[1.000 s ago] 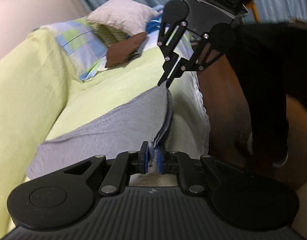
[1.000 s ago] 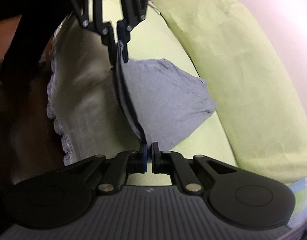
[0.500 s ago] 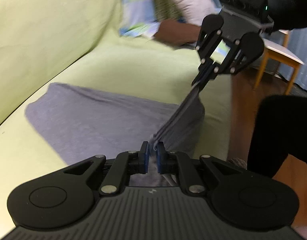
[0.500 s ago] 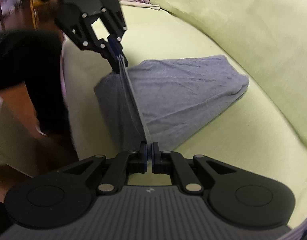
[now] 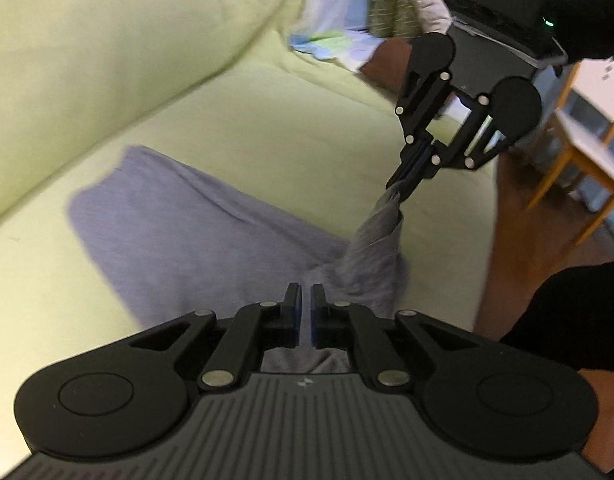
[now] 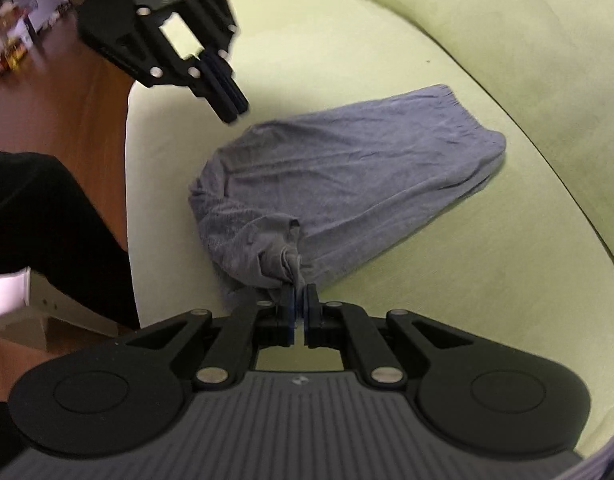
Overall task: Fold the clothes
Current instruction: 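Lift the grasped edges with both grippers and fold them over the sweatpants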
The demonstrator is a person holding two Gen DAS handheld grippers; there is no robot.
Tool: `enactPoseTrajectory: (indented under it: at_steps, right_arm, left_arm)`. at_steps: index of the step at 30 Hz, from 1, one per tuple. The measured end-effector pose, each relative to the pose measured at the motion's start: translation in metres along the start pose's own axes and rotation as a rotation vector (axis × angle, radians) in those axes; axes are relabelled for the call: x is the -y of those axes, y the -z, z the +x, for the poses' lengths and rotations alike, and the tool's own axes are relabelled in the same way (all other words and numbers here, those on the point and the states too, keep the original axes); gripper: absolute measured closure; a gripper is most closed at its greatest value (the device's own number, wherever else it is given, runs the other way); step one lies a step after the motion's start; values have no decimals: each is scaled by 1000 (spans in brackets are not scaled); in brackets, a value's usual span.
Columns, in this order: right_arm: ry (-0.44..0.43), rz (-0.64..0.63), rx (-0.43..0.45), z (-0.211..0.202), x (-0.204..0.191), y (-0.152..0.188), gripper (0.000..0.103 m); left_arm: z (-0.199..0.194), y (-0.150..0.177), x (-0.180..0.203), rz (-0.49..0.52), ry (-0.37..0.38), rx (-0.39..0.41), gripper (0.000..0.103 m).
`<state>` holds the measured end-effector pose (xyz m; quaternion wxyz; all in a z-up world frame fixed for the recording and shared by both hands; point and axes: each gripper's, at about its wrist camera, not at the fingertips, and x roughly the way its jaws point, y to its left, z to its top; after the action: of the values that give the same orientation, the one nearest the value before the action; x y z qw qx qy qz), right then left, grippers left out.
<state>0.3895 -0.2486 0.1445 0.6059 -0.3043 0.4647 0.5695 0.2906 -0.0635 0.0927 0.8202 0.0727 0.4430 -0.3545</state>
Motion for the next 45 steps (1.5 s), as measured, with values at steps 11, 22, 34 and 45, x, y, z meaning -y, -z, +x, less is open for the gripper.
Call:
enactPoseTrajectory:
  at_steps: [11,22,34,45]
  right_arm:
    - [43,-142,-67,8,-91,46,101]
    - [17,-129,-54,14,-101,62,101]
    - [-1,-60,-34,19,-104,73,101]
    - [15,-64,-8,-4,-87,67,101]
  left_arm:
    - [55,14,-10,46,126,-49,67]
    - [81,-6,-4,140,276,-165,67]
    - [107,-20,-38,-50,493,-282,96]
    - [41,-6,-7,-98,332,-91,102]
